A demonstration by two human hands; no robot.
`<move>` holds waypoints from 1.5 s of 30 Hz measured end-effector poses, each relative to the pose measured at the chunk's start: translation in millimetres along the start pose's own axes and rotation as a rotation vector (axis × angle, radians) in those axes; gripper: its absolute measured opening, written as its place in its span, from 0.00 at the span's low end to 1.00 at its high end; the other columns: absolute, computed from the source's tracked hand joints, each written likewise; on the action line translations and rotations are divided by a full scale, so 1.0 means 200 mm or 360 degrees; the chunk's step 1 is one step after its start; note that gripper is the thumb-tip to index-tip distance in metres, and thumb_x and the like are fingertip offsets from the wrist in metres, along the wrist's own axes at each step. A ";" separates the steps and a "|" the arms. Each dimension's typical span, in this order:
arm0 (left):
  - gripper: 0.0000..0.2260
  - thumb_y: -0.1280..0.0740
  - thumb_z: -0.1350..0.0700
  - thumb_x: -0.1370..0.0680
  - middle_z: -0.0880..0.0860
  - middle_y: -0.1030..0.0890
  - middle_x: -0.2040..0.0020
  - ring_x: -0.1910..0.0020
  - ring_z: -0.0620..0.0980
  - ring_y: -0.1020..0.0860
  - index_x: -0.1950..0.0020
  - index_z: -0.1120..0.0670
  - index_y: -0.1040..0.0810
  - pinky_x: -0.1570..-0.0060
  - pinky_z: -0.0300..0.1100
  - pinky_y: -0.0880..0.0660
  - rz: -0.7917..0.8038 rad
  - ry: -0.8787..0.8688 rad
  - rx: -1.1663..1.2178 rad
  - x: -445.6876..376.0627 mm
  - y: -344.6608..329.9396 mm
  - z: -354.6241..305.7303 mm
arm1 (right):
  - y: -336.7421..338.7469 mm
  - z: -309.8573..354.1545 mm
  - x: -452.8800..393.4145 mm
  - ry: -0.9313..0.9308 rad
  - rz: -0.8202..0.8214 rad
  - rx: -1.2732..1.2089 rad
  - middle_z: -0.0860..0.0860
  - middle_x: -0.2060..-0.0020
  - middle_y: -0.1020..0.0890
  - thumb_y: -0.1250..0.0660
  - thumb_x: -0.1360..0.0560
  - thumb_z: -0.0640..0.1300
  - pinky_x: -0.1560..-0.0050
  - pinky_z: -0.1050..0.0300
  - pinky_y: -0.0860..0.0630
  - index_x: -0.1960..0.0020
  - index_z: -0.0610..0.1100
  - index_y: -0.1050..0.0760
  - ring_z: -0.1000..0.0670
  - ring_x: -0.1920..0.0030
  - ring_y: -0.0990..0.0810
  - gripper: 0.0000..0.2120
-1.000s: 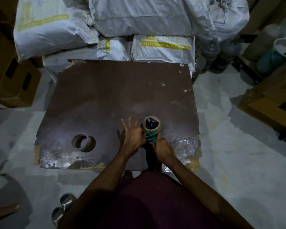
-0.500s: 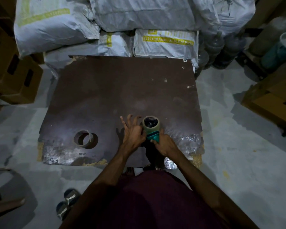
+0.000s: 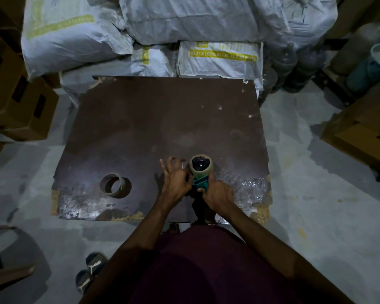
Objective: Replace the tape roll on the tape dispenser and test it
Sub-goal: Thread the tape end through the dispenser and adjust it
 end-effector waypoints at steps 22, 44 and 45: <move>0.17 0.31 0.52 0.26 0.59 0.28 0.34 0.27 0.63 0.44 0.38 0.56 0.19 0.30 0.75 0.71 0.0030 -0.0014 -0.0330 0.07 0.06 -0.10 | 0.05 -0.07 -0.02 -0.0066 -0.0072 -0.0087 0.42 0.48 0.16 0.34 0.24 0.58 0.52 0.47 0.22 0.25 0.45 0.43 0.39 0.49 0.16 0.35; 0.12 0.36 0.52 0.21 0.59 0.31 0.35 0.27 0.63 0.44 0.45 0.57 0.19 0.28 0.78 0.59 0.0221 -0.0021 -0.0137 0.07 0.12 -0.05 | 0.07 -0.19 -0.12 -0.0415 0.0341 -0.0678 0.44 0.36 0.20 0.33 0.28 0.67 0.41 0.46 0.24 0.24 0.55 0.41 0.38 0.40 0.20 0.37; 0.11 0.36 0.52 0.21 0.59 0.31 0.35 0.27 0.62 0.44 0.46 0.57 0.19 0.28 0.78 0.59 0.0201 -0.0019 -0.0069 0.07 0.13 -0.04 | 0.08 -0.20 -0.13 -0.0404 0.0350 -0.0714 0.44 0.35 0.20 0.33 0.28 0.66 0.39 0.44 0.24 0.25 0.55 0.40 0.39 0.39 0.20 0.37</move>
Point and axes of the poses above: each hand's wrist, its own x-axis away from the middle knuckle, its own y-axis out of the back of the hand, z = x × y, the point moved 7 cm from there along -x, towards the middle knuckle
